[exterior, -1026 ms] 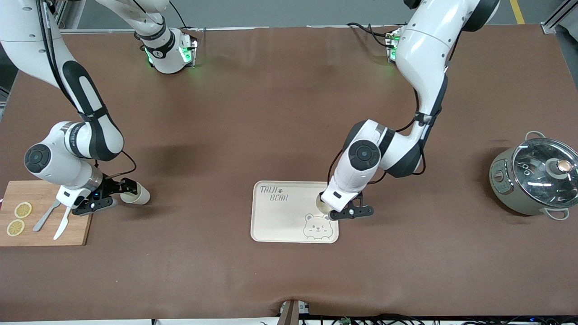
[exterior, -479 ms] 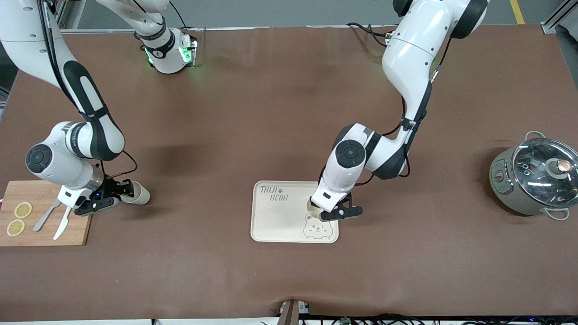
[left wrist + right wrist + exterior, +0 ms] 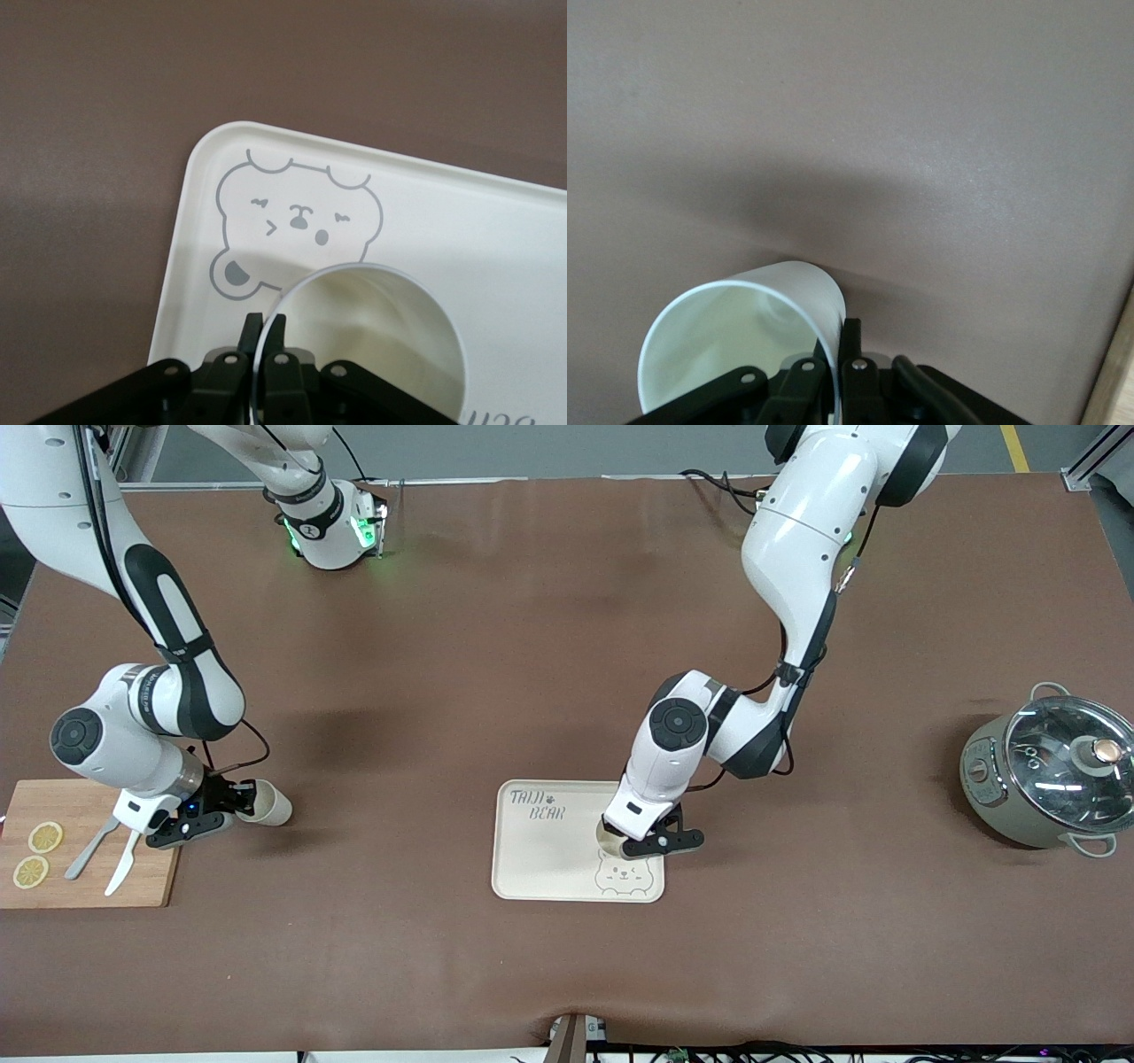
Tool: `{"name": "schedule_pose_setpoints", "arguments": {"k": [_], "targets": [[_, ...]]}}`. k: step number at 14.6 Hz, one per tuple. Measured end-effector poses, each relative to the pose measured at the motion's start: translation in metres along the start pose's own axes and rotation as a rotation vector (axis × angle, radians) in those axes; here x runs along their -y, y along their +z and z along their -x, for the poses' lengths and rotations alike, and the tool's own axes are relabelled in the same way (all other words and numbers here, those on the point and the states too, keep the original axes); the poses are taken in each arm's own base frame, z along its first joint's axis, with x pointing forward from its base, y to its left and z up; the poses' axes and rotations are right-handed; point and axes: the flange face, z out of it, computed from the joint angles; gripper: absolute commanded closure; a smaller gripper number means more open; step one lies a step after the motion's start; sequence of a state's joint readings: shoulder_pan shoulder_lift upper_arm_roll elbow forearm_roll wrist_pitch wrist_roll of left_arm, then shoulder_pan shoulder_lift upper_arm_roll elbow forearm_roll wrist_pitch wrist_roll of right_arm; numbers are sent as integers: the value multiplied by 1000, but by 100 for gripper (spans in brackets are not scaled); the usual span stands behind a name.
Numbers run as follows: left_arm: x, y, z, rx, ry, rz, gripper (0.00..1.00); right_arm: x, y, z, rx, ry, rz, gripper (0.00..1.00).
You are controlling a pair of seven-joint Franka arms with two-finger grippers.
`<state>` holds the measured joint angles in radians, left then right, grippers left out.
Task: Place white IKEA cup upright on tray with both arms
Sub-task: 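Release the cup on the tray while the right gripper lifts its cup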
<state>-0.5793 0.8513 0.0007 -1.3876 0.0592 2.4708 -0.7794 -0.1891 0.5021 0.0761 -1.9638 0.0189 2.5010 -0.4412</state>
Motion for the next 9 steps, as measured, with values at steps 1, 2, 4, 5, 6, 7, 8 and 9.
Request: {"name": "schedule_pose_setpoints", "arguments": {"k": [1,2,4,5,6,7,8,9], "targets": [[0,2,0,-2,0,1,100,0,0,0,0,-1,0,100],[1,3,0,-2,0,1,100,0,0,0,-1,-1,1,100],[1,5,1,-1,0,1,100,0,0,0,-1,-1,1,100],[1,6,1,-1,0,0,100,0,0,0,-1,-1,1,100],[1,6,1,-1,0,0,100,0,0,0,-1,-1,1,100],[1,6,1,-1,0,0,100,0,0,0,0,-1,0,100],[1,7,1,-1,0,0,100,0,0,0,0,-1,0,100],[1,7,1,-2,2,-1,93,0,-1,-1,2,-1,-1,100]]}}
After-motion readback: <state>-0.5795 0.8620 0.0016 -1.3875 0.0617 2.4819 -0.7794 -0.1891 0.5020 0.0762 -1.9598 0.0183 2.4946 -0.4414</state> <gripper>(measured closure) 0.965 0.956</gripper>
